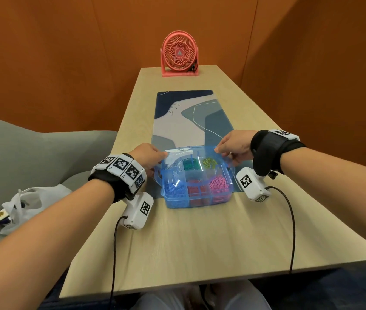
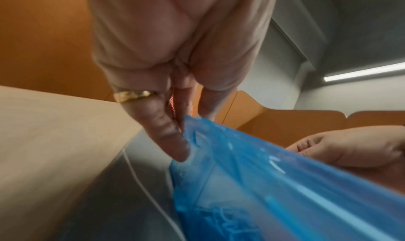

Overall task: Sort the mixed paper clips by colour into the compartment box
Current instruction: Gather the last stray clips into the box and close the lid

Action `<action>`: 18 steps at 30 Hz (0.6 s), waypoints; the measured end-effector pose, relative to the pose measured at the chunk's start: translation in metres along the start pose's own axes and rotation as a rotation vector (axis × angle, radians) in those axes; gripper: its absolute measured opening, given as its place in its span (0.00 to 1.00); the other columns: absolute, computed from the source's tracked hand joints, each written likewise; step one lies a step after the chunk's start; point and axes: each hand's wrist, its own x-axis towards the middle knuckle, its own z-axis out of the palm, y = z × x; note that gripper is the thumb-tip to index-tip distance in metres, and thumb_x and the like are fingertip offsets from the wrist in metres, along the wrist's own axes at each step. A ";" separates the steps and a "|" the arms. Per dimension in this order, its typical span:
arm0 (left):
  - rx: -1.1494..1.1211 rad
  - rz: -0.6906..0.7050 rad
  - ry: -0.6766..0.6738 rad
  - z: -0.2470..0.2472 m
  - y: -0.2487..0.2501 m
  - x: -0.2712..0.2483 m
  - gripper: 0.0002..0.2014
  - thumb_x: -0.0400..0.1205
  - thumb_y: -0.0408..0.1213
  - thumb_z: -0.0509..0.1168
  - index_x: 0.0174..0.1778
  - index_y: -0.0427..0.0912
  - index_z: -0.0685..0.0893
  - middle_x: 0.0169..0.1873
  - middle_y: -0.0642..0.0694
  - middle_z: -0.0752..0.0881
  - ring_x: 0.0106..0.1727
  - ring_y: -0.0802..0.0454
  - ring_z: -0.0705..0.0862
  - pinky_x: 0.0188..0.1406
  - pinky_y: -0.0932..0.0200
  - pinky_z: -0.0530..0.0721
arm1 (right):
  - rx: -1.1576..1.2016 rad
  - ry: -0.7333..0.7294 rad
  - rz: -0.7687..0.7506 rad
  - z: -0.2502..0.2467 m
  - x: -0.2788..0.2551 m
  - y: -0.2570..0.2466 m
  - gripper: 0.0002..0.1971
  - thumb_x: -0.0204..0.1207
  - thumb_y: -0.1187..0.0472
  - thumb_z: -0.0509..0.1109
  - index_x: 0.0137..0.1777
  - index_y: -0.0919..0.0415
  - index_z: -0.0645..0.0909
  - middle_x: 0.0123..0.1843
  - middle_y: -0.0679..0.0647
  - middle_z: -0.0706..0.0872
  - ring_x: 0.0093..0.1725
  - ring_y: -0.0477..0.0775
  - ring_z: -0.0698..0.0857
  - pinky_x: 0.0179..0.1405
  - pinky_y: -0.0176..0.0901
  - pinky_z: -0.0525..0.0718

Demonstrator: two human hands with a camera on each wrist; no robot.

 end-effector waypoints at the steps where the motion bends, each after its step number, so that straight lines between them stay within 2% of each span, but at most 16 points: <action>1: 0.003 -0.001 0.005 -0.001 -0.001 0.000 0.15 0.81 0.47 0.66 0.51 0.37 0.85 0.48 0.37 0.88 0.49 0.39 0.88 0.52 0.42 0.87 | -0.030 0.019 -0.005 0.000 0.000 0.001 0.10 0.83 0.60 0.65 0.57 0.66 0.79 0.38 0.57 0.82 0.34 0.52 0.81 0.37 0.43 0.85; 3: 0.011 0.008 0.009 -0.002 -0.001 -0.001 0.14 0.80 0.46 0.67 0.50 0.37 0.86 0.46 0.38 0.88 0.49 0.39 0.88 0.52 0.43 0.87 | -0.088 0.064 -0.035 0.000 0.003 0.002 0.10 0.81 0.58 0.68 0.56 0.64 0.81 0.40 0.56 0.82 0.40 0.53 0.80 0.43 0.46 0.84; 4: -0.003 0.011 0.014 -0.002 -0.001 -0.001 0.14 0.80 0.45 0.67 0.50 0.36 0.86 0.46 0.38 0.88 0.47 0.41 0.88 0.51 0.45 0.88 | -0.087 0.083 -0.054 0.000 0.004 0.002 0.09 0.80 0.58 0.69 0.55 0.63 0.82 0.40 0.55 0.82 0.40 0.52 0.79 0.43 0.46 0.83; 7: -0.033 0.026 0.063 -0.003 0.000 0.002 0.13 0.81 0.42 0.67 0.48 0.33 0.86 0.43 0.37 0.87 0.40 0.47 0.84 0.50 0.50 0.86 | -0.071 0.101 -0.084 0.001 0.004 -0.001 0.08 0.80 0.58 0.68 0.53 0.62 0.83 0.39 0.55 0.81 0.36 0.49 0.77 0.41 0.44 0.79; 12: -0.034 0.017 0.087 -0.001 0.000 0.008 0.14 0.81 0.43 0.67 0.46 0.32 0.86 0.37 0.39 0.86 0.37 0.48 0.82 0.51 0.51 0.86 | -0.062 0.141 -0.028 0.004 0.009 -0.007 0.15 0.81 0.60 0.68 0.61 0.71 0.80 0.33 0.58 0.79 0.31 0.51 0.77 0.34 0.41 0.75; 14: -0.029 0.019 0.097 0.000 0.000 0.010 0.14 0.81 0.43 0.67 0.45 0.32 0.86 0.34 0.41 0.85 0.36 0.49 0.81 0.49 0.52 0.85 | -0.063 0.140 -0.010 0.004 0.013 -0.008 0.16 0.81 0.60 0.68 0.62 0.72 0.80 0.33 0.59 0.80 0.32 0.51 0.76 0.34 0.41 0.75; 18: -0.010 0.021 0.094 0.002 -0.003 0.013 0.14 0.80 0.43 0.68 0.46 0.32 0.87 0.39 0.38 0.87 0.37 0.48 0.81 0.47 0.54 0.85 | -0.055 0.136 0.006 0.004 0.017 -0.007 0.15 0.80 0.61 0.68 0.61 0.70 0.81 0.32 0.58 0.80 0.32 0.51 0.76 0.34 0.40 0.75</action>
